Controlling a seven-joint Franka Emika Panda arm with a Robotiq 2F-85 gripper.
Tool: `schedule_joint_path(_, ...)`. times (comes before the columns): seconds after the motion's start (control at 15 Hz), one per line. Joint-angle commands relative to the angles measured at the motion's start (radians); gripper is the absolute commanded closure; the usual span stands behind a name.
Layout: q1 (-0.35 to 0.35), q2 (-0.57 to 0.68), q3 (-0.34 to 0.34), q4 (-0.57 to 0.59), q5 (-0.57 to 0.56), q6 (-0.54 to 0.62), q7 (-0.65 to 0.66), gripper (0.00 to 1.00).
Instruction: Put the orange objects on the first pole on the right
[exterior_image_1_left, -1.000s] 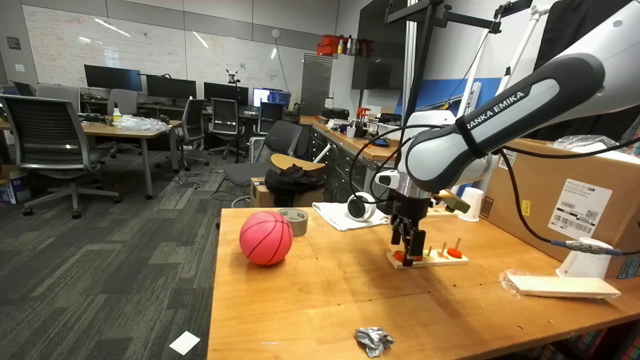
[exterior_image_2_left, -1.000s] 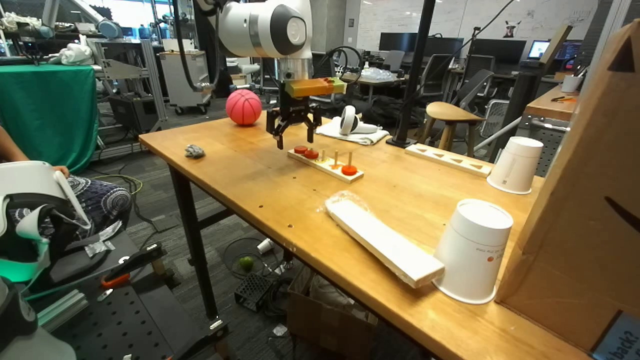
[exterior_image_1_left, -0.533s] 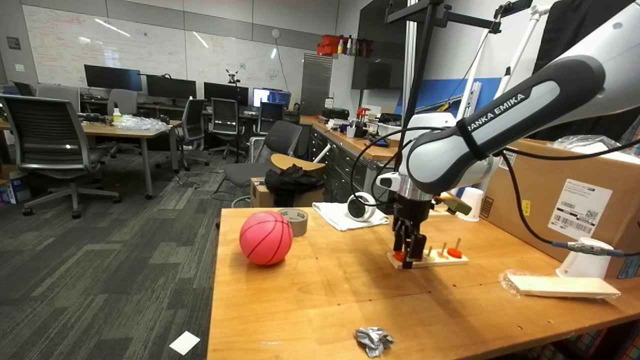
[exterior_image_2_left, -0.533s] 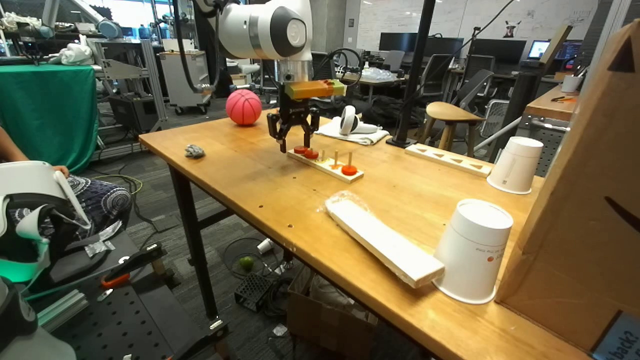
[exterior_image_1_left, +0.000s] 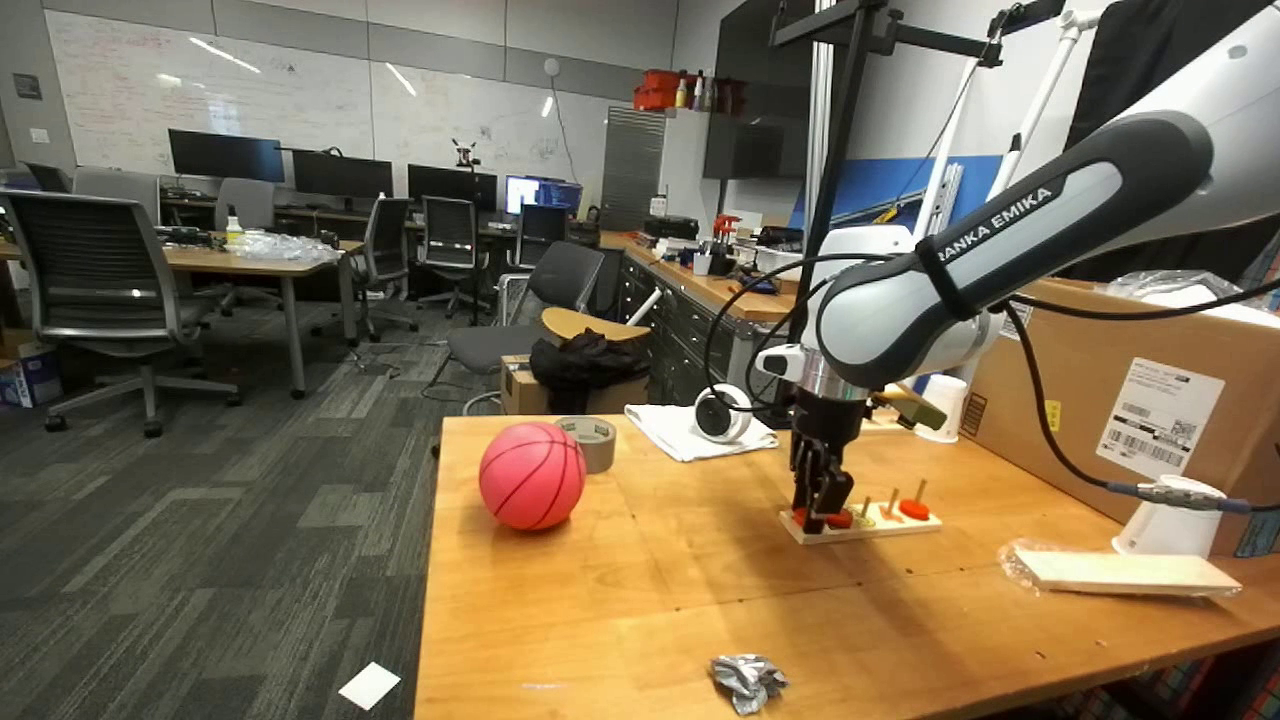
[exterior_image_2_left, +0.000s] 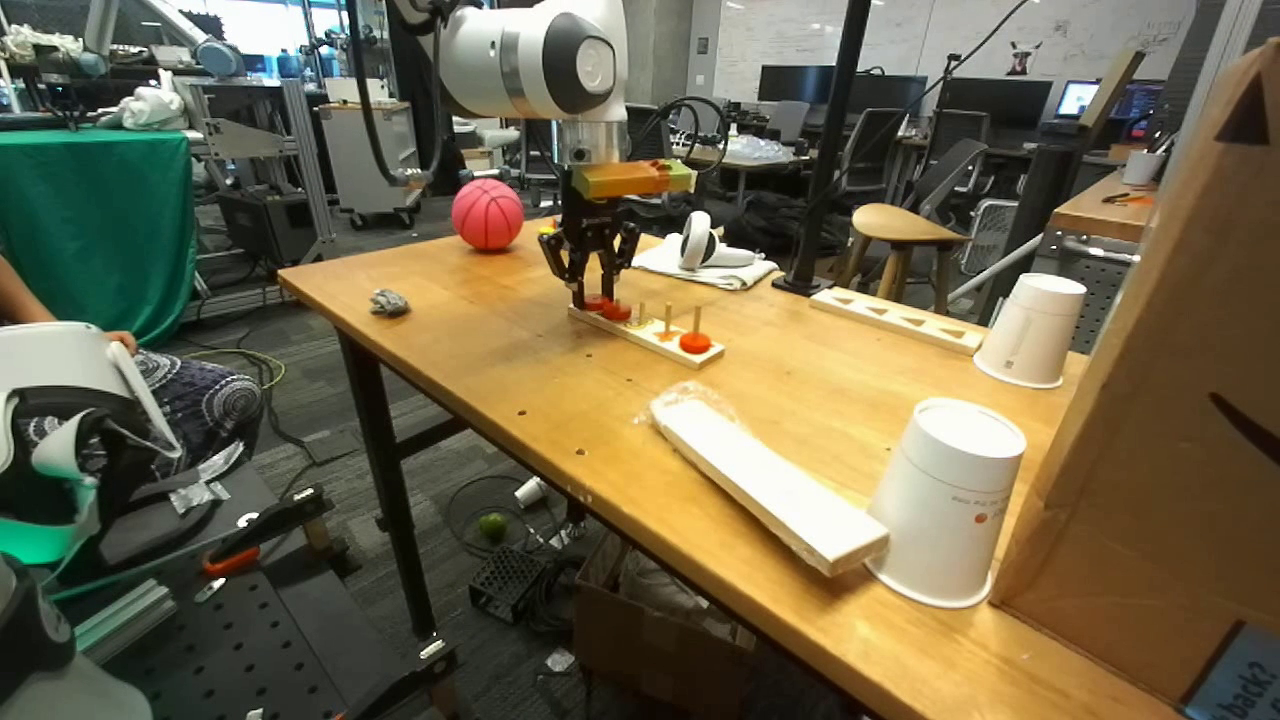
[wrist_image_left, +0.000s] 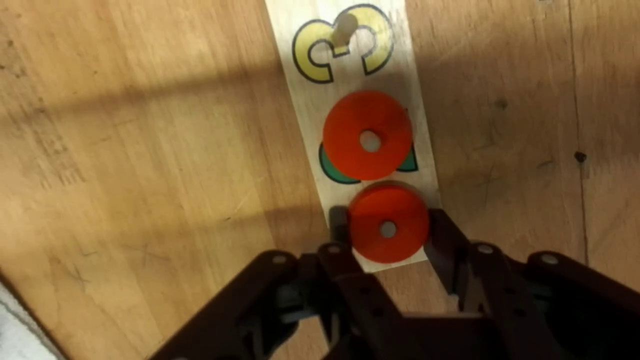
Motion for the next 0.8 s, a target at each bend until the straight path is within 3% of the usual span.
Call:
schedule_joint_path(0.0, -0.003, -0.016, 0.002, -0.009, 0.0, 0.007, 0.0, 0.83)
schedule_joint_path(0.73, -0.01, -0.158, -0.054, -0.027, -0.055, -0.006, 0.067, 0.83)
